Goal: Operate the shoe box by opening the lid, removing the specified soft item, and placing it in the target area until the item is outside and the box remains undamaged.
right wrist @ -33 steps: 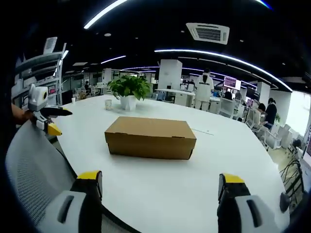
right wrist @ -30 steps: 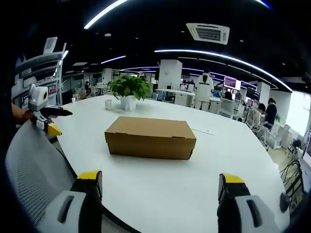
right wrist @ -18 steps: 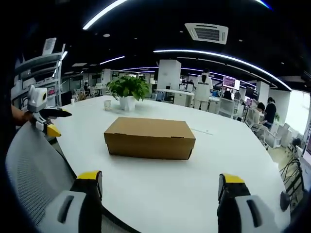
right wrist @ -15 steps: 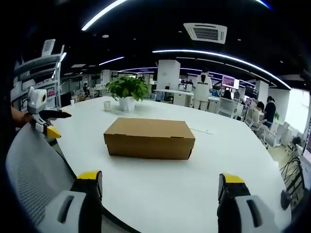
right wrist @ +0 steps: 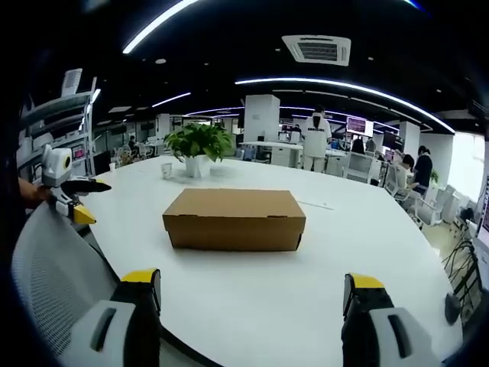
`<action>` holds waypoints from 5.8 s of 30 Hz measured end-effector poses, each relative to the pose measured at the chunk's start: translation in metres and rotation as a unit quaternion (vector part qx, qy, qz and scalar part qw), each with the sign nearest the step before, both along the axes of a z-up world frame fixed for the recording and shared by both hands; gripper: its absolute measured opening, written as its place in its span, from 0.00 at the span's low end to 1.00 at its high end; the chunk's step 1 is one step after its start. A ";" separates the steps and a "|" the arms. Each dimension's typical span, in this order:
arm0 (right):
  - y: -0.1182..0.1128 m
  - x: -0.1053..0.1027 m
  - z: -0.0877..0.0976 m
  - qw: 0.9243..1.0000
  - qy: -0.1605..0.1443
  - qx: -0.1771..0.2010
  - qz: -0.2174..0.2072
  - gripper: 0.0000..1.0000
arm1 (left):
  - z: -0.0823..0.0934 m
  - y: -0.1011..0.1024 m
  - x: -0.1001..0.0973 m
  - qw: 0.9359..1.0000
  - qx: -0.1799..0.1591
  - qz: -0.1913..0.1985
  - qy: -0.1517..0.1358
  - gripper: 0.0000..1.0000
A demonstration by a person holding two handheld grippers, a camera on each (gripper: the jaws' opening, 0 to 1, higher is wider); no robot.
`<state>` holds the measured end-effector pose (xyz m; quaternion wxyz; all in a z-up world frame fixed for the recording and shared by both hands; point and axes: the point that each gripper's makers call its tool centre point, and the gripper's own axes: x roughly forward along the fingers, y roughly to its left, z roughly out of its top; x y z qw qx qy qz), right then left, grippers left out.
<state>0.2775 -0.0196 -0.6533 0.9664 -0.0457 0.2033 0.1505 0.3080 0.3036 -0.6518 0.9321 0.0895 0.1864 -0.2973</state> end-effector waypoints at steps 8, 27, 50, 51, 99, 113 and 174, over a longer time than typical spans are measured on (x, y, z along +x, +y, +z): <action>0.001 -0.001 0.001 1.000 0.003 -0.001 0.006 1.00 | 0.000 0.001 0.000 1.000 0.002 0.003 0.005 0.99; 0.004 0.000 0.006 0.999 0.012 0.005 0.033 1.00 | 0.005 0.003 0.003 1.000 0.021 0.007 0.004 0.99; -0.003 0.033 0.006 0.995 0.018 -0.023 0.098 1.00 | 0.010 -0.023 0.037 0.999 0.033 0.006 0.018 0.99; -0.003 0.035 0.005 0.994 0.017 -0.026 0.102 1.00 | 0.010 -0.025 0.039 0.999 0.033 0.005 0.018 0.99; -0.017 0.156 -0.033 0.969 0.038 -0.085 0.230 0.89 | -0.038 -0.093 0.084 0.997 0.008 0.047 0.067 0.90; -0.018 0.187 -0.043 0.966 0.057 -0.075 0.242 0.83 | -0.042 -0.106 0.106 0.994 -0.022 0.073 0.081 0.84; 0.029 0.210 -0.072 0.950 0.125 -0.092 0.270 0.61 | -0.073 -0.092 0.137 0.989 -0.002 0.094 0.117 0.65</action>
